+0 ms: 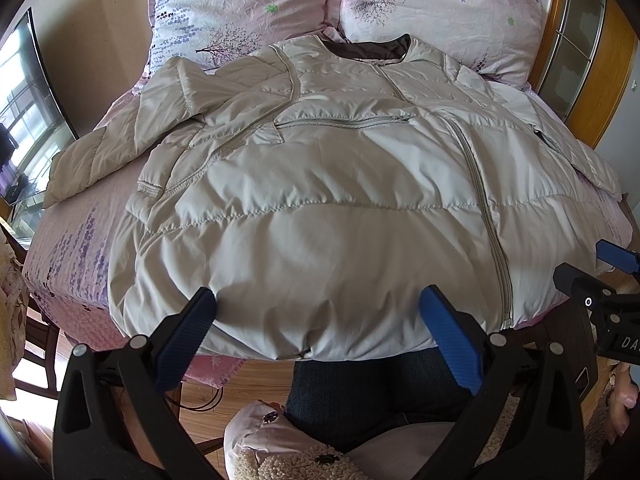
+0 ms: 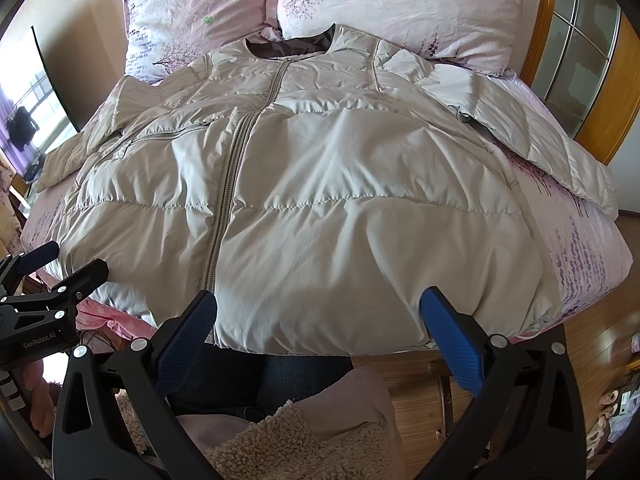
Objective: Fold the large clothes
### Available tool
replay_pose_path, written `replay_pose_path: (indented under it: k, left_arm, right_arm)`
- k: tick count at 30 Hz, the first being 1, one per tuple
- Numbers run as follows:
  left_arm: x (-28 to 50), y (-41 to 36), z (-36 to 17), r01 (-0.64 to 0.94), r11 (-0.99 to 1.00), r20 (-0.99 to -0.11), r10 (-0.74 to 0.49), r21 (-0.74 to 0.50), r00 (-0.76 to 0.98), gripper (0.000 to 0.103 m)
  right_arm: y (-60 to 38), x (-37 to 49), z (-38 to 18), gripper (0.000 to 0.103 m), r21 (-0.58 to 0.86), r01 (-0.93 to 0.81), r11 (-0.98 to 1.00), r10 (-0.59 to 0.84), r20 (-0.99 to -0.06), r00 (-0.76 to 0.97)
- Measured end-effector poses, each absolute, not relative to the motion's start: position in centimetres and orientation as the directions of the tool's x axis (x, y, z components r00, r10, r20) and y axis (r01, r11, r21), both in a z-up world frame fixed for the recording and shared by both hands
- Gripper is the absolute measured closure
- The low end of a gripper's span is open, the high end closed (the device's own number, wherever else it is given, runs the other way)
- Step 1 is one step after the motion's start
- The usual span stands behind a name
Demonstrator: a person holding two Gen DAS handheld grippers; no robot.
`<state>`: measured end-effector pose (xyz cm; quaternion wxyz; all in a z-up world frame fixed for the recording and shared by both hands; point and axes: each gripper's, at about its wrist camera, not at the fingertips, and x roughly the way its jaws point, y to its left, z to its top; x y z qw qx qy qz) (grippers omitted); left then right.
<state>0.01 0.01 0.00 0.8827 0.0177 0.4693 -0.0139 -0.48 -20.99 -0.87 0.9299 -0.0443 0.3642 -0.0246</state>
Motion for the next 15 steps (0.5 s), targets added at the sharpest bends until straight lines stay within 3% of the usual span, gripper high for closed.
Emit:
replay_pose_path:
  k: [15]
  left_arm:
    - [0.61, 0.23, -0.25, 0.03, 0.999, -0.831, -0.003, 0.017, 0.556, 0.002]
  right_arm:
    - [-21.33, 0.18, -0.73, 0.001, -0.07, 0.015, 0.997, -0.059, -0.671, 0.739]
